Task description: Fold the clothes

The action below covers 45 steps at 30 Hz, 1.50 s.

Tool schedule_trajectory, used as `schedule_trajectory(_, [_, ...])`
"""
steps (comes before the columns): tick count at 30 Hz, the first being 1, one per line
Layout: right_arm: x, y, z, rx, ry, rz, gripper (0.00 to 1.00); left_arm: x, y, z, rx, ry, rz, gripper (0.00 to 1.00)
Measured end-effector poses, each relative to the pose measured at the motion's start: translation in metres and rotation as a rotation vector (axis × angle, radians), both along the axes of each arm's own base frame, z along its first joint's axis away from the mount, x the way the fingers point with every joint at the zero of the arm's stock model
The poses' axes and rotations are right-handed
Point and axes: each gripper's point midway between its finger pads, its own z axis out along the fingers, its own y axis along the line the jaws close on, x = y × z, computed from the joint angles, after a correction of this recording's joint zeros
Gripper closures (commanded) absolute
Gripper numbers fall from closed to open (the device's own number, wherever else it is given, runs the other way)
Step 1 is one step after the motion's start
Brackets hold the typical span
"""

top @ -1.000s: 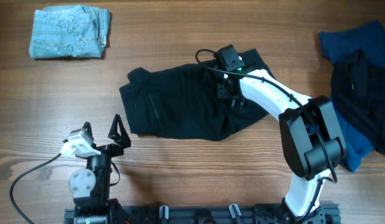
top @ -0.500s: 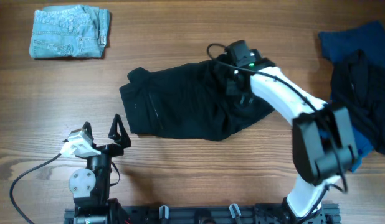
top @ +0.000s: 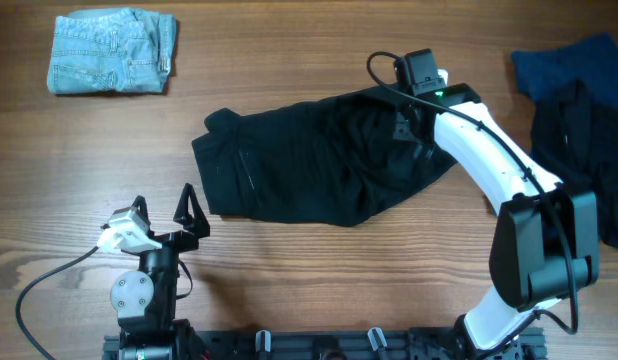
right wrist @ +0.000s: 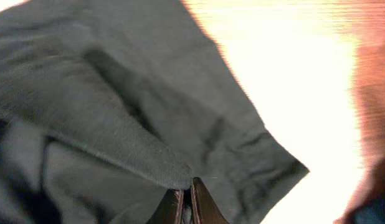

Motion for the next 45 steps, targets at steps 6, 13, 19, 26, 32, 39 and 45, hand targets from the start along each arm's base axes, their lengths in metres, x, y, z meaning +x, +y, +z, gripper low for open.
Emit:
schedule_trajectory(6, [-0.008, -0.052, 0.003, -0.124, 0.031, -0.106, 0.96, 0.0, 0.0, 0.0, 0.0, 0.0, 0.0, 0.0])
schedule_trajectory(13, [-0.012, -0.102, 0.008, -0.187, 0.035, -0.221, 0.96, 0.0, 0.0, 0.0, 0.0, 0.0, 0.0, 0.0])
schedule_trajectory(19, [-0.015, -0.128, 0.01, -0.205, 0.031, -0.287, 0.86, 0.0, 0.0, 0.0, 0.0, 0.0, 0.0, 0.0])
schedule_trajectory(26, [-0.023, -0.133, 0.008, -0.197, 0.062, -0.304, 0.69, 0.0, 0.0, 0.0, 0.0, 0.0, 0.0, 0.0])
schedule_trajectory(32, [-0.03, -0.127, 0.019, -0.144, 0.046, -0.329, 0.62, 0.0, 0.0, 0.0, 0.0, 0.0, 0.0, 0.0])
schedule_trajectory(39, [-0.01, -0.049, 0.077, 0.186, -0.119, 0.003, 0.01, 0.0, 0.0, 0.0, 0.0, 0.0, 0.0, 0.0])
schedule_trajectory(45, [-0.017, 0.027, 0.083, 0.343, -0.094, 0.332, 0.0, 0.0, 0.0, 0.0, 0.0, 0.0, 0.0, 0.0])
